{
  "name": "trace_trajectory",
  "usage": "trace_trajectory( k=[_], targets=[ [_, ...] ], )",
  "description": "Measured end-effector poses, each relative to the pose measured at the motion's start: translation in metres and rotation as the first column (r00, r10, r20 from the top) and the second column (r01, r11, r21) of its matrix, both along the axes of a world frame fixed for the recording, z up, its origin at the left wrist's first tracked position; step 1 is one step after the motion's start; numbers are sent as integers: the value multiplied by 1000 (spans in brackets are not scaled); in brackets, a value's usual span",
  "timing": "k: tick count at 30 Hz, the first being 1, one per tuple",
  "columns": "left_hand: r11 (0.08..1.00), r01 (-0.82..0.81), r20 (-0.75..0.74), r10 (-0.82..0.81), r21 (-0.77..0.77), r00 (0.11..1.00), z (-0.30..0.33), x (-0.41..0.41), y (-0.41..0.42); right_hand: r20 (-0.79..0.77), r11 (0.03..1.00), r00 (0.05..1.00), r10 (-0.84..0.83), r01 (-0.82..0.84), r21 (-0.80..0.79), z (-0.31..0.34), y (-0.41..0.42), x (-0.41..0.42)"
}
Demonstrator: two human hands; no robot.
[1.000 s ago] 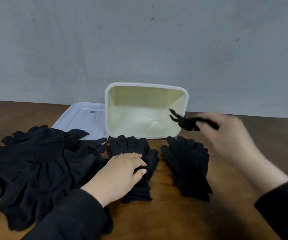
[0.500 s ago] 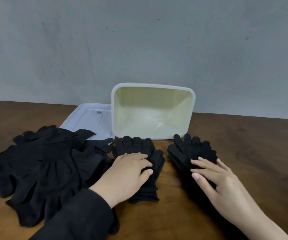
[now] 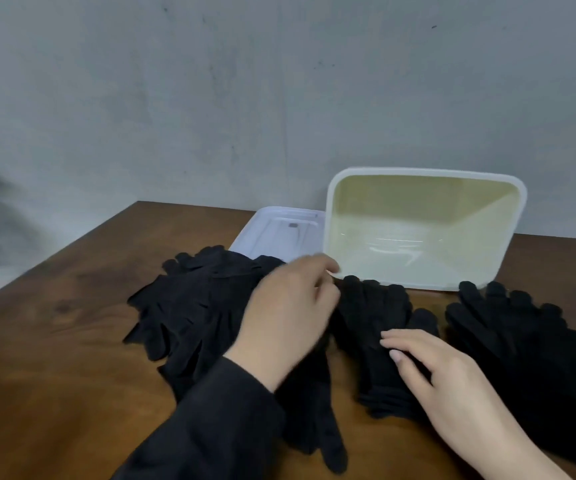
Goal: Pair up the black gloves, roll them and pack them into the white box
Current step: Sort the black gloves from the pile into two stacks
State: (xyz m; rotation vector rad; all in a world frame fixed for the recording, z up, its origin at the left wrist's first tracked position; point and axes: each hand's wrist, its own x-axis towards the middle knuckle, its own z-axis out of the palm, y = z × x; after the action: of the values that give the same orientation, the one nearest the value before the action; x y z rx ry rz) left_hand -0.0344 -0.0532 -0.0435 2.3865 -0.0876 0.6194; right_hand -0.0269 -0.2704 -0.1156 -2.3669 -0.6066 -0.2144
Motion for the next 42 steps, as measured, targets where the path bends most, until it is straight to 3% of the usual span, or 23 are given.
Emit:
trace_trajectory(
  k=[4, 8, 18, 25, 33, 37, 42],
  targets=[
    [974, -220, -122, 225, 57, 967, 7, 6, 77, -28, 999, 999, -19, 21, 44, -1, 0, 0],
    [932, -195, -354, 301, 304, 886, -2, 5, 128, -44, 998, 999, -16, 18, 55, -1, 1, -1],
    [949, -195, -147, 236, 249, 961, -9, 9, 129, -66, 998, 998, -7, 11, 60, 0, 1, -1],
    [911, -78, -309, 217, 406, 926, -15, 11, 122, -86, 998, 996, -4, 9, 54, 2, 1, -2],
    [945, -109, -173, 168, 307, 970, -13, 8, 112, -85, 999, 996, -1, 4, 34, 3, 0, -2],
    [968, -238, 29, 241, -79, 970, 6, 3, 94, -69, 999, 998, -1, 3, 38, 4, 0, -2],
    [904, -171, 156, 248, -391, 956, 36, 1, 62, -23, 994, 1000, -10, 12, 109, 10, 2, -7]
  ],
)
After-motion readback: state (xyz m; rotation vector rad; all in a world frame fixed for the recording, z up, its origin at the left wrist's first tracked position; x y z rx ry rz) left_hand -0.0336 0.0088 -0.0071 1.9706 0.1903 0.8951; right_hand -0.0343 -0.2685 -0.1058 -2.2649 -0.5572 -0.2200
